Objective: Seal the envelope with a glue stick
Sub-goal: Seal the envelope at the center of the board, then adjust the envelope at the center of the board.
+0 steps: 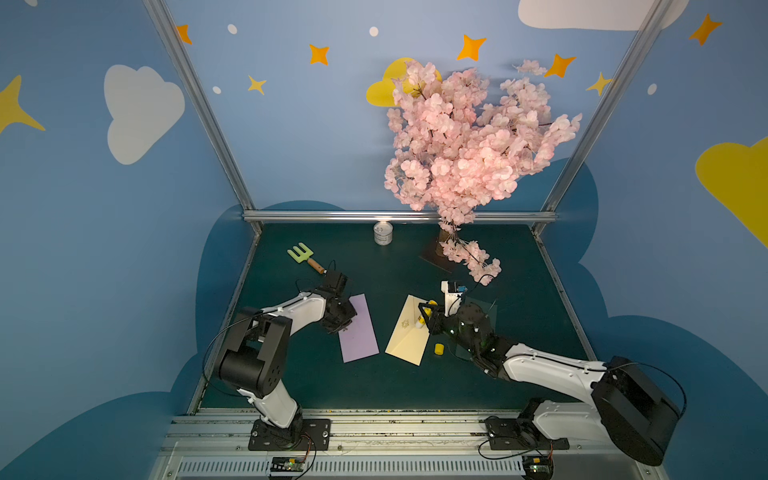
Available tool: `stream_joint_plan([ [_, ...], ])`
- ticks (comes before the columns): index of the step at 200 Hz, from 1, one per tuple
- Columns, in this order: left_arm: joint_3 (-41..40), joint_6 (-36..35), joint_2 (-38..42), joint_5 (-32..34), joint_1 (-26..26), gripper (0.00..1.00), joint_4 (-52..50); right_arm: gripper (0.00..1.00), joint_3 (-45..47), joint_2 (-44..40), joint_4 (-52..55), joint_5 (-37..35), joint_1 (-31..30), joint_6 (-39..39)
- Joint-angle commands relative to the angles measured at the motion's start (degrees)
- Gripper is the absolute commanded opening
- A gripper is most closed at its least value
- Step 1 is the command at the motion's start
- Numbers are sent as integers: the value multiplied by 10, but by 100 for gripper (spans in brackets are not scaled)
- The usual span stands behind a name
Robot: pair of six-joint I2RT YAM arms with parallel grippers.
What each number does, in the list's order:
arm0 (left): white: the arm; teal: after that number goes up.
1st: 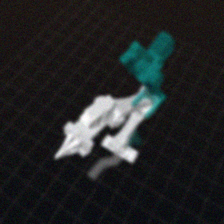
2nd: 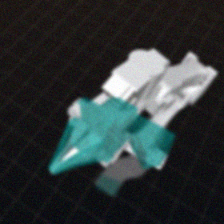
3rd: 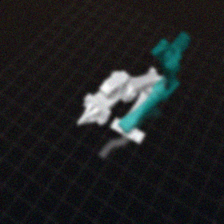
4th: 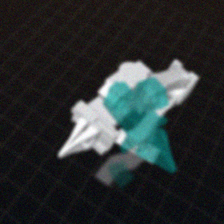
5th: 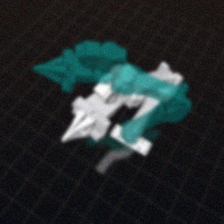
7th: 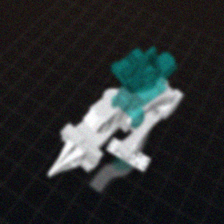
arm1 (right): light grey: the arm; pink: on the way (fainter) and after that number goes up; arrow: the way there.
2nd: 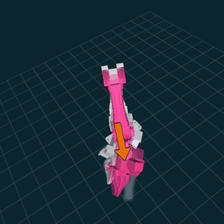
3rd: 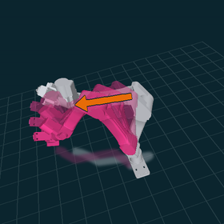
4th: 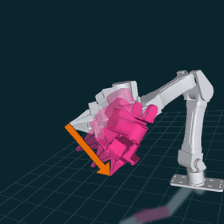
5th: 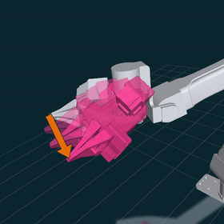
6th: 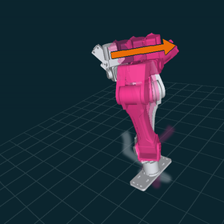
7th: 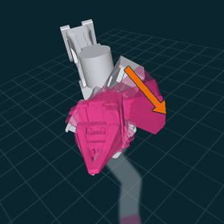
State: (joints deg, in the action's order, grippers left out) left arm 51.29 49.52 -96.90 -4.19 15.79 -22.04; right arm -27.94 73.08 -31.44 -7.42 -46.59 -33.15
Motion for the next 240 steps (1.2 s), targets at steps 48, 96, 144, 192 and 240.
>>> stream_joint_plan([
  [48, -50, -15, -60, 35, 16, 3, -16, 0, 0, -17, 3, -2, 3, 7],
  [96, -71, 3, -44, 25, 51, 3, -10, 0, 0, -17, 2, 0, 2, 5],
  [144, -91, 16, -21, 21, 72, 3, -8, 0, 3, -20, 1, 3, 2, 1],
  [192, -108, 17, 10, 17, 80, 3, -20, 0, 5, -20, -1, 5, 3, -3],
  [240, -122, 17, 45, 7, 83, 3, -30, 0, 6, -18, -6, 7, 2, -6],
])
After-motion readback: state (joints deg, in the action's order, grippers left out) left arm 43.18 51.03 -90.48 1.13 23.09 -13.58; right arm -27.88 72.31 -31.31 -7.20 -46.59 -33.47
